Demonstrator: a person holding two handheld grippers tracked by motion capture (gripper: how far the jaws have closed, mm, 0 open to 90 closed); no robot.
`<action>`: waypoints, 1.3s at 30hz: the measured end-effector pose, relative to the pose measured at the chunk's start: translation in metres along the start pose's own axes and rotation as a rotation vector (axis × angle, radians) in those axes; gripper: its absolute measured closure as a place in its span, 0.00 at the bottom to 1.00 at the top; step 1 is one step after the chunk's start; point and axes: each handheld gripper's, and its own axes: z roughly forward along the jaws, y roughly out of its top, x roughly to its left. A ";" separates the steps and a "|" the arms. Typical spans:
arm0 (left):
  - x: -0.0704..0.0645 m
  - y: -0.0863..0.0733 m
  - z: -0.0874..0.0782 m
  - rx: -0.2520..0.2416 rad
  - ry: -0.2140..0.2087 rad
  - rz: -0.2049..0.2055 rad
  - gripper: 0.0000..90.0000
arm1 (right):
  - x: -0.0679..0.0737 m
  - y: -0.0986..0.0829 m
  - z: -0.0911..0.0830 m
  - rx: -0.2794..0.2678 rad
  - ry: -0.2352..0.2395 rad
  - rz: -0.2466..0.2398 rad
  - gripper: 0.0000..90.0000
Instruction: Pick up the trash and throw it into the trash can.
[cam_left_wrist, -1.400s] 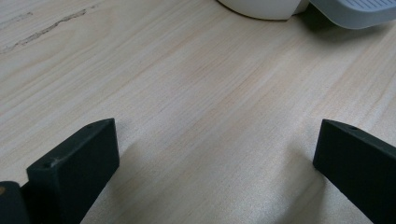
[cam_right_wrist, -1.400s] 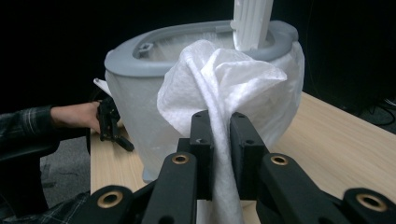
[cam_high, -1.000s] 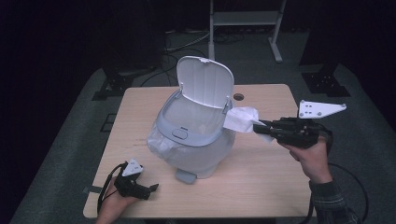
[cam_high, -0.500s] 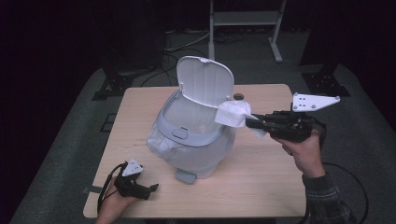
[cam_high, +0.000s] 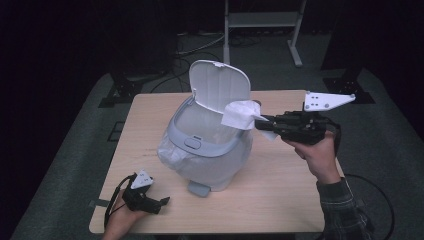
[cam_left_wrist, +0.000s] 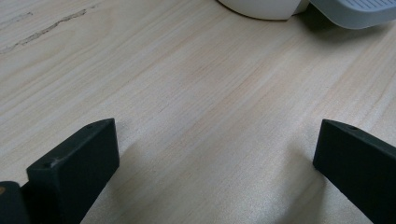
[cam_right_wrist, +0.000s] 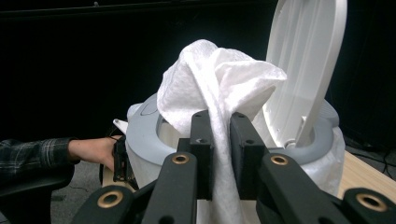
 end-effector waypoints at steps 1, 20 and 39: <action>0.000 0.000 0.000 0.000 0.000 0.000 0.00 | 0.000 0.001 0.001 0.002 0.000 0.001 0.89; 0.000 0.000 0.000 0.000 0.000 0.000 0.00 | -0.001 0.018 0.035 0.013 0.006 -0.004 0.89; 0.000 0.000 0.000 0.000 0.000 0.000 0.00 | -0.006 0.031 0.080 0.039 0.016 0.000 0.89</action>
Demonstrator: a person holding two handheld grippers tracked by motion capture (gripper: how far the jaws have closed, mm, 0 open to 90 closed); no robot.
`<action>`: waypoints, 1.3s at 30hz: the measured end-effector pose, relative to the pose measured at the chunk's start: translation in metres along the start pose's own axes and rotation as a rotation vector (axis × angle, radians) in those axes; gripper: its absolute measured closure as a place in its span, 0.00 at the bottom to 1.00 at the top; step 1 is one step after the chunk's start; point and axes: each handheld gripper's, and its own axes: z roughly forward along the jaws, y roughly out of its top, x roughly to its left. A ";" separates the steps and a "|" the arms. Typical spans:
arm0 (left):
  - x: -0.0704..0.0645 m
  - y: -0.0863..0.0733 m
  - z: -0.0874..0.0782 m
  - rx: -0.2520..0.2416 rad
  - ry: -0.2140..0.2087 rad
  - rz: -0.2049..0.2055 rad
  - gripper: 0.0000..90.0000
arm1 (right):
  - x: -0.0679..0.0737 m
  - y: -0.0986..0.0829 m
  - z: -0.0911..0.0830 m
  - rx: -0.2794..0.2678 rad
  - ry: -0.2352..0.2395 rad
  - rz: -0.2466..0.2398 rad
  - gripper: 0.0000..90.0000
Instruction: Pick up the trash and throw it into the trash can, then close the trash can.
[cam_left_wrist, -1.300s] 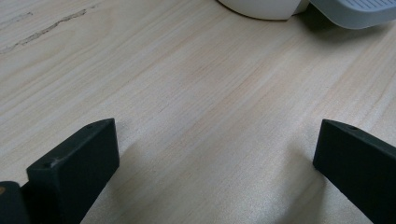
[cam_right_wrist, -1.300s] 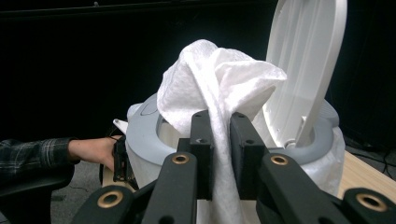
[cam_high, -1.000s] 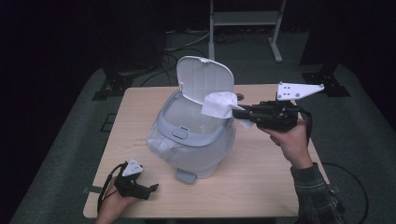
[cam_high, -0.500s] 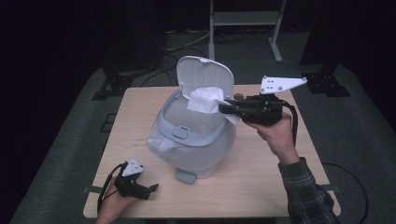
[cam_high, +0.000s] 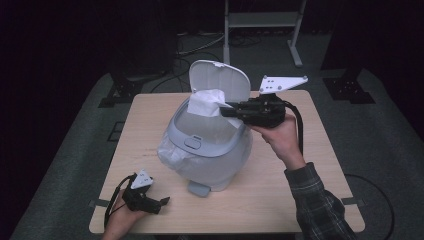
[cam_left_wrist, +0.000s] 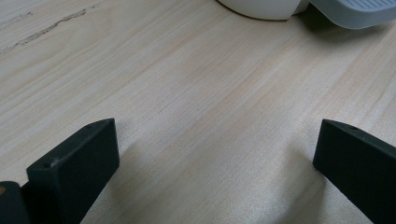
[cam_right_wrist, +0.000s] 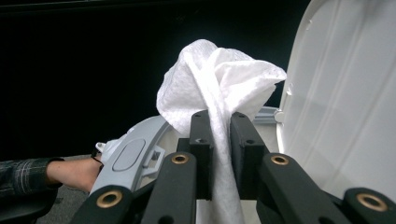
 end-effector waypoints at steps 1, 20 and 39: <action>0.000 0.000 0.000 0.000 0.000 0.000 0.00 | 0.000 0.001 0.002 0.001 0.000 -0.001 0.89; 0.000 0.000 0.000 -0.001 0.000 0.000 0.00 | 0.001 0.001 0.014 -0.008 -0.012 0.002 0.54; 0.000 0.000 0.000 0.000 0.000 0.000 0.00 | 0.000 -0.013 -0.027 -0.007 -0.034 0.007 0.71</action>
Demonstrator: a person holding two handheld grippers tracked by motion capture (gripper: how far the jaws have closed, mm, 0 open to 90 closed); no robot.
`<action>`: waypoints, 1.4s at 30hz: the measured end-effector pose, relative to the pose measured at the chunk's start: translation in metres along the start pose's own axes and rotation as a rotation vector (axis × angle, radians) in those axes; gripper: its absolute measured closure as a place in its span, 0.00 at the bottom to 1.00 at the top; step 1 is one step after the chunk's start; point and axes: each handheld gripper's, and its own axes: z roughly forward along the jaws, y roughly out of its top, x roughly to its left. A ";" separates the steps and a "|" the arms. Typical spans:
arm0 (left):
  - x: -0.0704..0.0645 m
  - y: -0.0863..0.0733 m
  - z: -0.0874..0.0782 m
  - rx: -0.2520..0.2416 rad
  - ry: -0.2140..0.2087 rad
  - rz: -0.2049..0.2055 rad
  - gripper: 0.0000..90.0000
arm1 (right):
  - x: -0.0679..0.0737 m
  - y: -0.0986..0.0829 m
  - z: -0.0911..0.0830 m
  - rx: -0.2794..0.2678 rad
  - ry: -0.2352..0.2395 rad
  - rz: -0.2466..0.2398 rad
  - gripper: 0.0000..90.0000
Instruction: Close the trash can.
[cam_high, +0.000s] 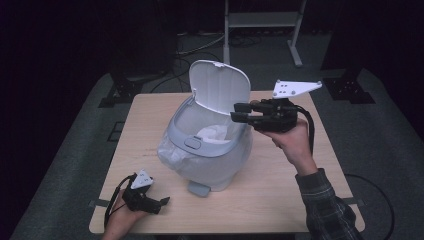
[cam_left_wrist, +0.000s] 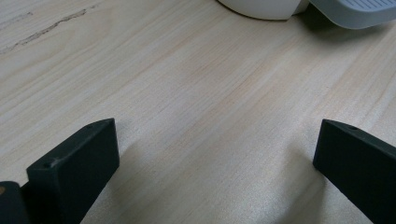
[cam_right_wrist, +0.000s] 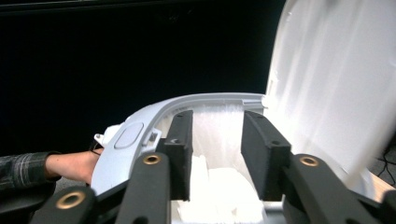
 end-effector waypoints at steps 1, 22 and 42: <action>0.000 0.000 0.000 0.000 0.000 0.000 0.00 | -0.001 -0.001 -0.003 0.001 -0.004 0.003 0.73; 0.000 0.000 0.000 0.000 0.000 0.000 0.00 | -0.037 -0.006 -0.034 -0.008 -0.188 0.024 0.99; 0.000 0.000 0.000 0.000 0.000 0.001 0.00 | -0.066 0.020 -0.008 -0.024 -0.219 0.046 1.00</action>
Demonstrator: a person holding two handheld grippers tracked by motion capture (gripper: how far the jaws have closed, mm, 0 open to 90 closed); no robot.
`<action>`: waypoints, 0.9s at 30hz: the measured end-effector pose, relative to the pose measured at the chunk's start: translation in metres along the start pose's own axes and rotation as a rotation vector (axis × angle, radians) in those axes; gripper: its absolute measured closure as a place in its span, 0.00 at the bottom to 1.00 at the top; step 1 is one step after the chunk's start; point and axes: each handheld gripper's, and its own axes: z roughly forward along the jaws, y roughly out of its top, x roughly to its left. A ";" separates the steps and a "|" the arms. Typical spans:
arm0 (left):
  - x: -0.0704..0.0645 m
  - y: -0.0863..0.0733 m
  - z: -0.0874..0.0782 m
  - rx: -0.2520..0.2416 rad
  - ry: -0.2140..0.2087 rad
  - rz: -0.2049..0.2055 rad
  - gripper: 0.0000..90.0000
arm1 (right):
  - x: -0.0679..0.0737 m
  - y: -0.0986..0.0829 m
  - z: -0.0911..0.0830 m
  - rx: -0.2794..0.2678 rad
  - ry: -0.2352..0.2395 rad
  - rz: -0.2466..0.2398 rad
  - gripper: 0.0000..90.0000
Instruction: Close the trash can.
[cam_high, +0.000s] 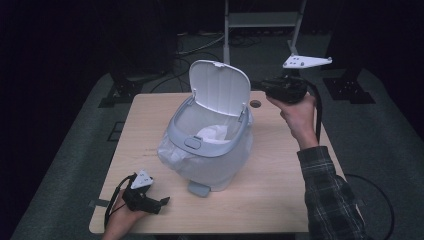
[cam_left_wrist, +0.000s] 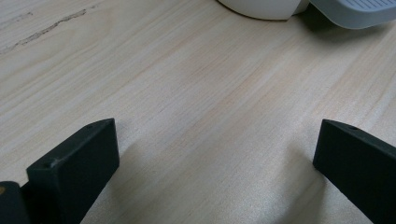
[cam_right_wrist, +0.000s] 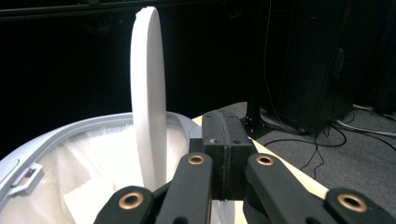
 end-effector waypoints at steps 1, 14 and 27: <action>0.000 0.000 0.000 0.000 0.000 0.000 0.00 | 0.001 0.001 0.001 -0.003 0.005 0.003 1.00; 0.000 0.000 0.000 0.000 0.001 -0.001 0.00 | 0.028 0.013 0.006 0.006 0.089 -0.061 1.00; 0.000 0.000 0.000 0.001 0.001 -0.002 0.00 | 0.054 0.016 0.006 0.030 0.161 -0.083 1.00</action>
